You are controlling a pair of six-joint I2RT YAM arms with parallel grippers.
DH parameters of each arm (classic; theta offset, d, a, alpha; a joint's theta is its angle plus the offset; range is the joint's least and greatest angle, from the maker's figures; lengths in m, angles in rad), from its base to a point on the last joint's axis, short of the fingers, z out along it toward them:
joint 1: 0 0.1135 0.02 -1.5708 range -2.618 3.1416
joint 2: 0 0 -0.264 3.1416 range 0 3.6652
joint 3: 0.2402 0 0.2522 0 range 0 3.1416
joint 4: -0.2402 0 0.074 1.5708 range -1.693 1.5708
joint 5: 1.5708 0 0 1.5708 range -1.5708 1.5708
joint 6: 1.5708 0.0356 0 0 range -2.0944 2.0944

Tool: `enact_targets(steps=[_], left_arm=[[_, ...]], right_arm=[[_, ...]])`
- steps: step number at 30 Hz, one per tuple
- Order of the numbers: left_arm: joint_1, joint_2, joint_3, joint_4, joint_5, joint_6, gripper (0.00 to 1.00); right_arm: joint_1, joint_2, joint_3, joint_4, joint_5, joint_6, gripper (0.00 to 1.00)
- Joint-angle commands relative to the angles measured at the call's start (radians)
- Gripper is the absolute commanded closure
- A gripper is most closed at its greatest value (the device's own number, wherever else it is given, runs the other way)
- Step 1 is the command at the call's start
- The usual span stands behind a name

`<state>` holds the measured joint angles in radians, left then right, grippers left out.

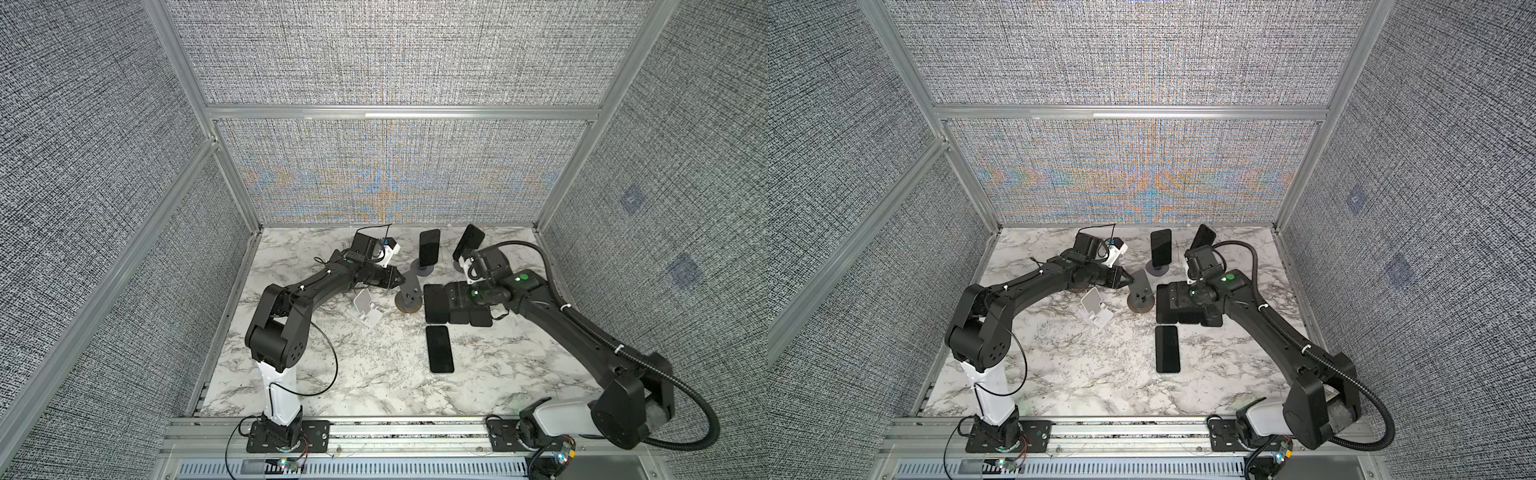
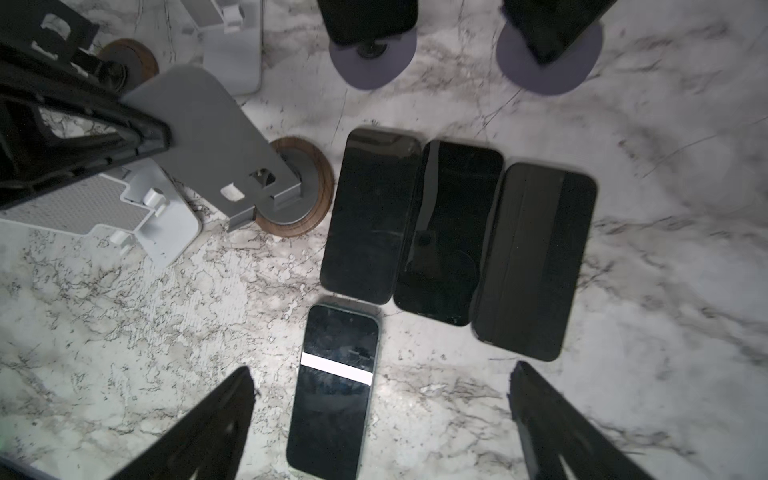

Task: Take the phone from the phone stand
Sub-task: 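Lay the phone flat below the row of phones and open the right gripper, then raise the right gripper away while the left arm reaches to a far stand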

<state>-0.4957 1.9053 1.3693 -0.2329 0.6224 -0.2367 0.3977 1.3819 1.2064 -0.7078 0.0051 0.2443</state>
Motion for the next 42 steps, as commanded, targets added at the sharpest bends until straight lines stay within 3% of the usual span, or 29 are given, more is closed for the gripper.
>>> enact_targets(steps=[1,6,17,19,23,26,30,33,42], left_arm=[[0.000,-0.003,0.014,-0.017,-0.025,0.022,0.85],[0.000,0.005,0.043,-0.048,-0.051,0.034,0.85],[0.010,0.047,0.119,-0.138,-0.120,0.088,0.85],[0.012,0.051,0.127,-0.141,-0.118,0.091,0.79],[0.013,0.037,0.148,-0.160,-0.100,0.112,0.55],[0.014,0.034,0.198,-0.200,-0.090,0.144,0.42],[0.014,0.047,0.268,-0.190,0.003,0.190,0.29],[0.021,0.075,0.352,-0.179,0.042,0.238,0.26],[0.051,0.365,0.742,-0.211,0.134,0.241,0.29]], right_arm=[[-0.061,0.010,0.042,0.009,0.007,-0.104,0.09],[-0.139,0.041,0.097,0.065,-0.049,-0.134,0.09],[-0.165,0.045,0.119,0.092,-0.091,-0.158,0.10],[-0.169,0.031,0.106,0.084,-0.091,-0.162,0.10],[-0.181,-0.011,0.083,0.063,-0.093,-0.166,0.10],[-0.193,-0.041,0.075,0.043,-0.093,-0.167,0.10],[-0.206,-0.081,0.051,0.021,-0.103,-0.164,0.09],[-0.212,-0.113,0.020,0.001,-0.109,-0.169,0.10],[-0.214,-0.210,-0.085,-0.003,-0.217,-0.174,0.10]])
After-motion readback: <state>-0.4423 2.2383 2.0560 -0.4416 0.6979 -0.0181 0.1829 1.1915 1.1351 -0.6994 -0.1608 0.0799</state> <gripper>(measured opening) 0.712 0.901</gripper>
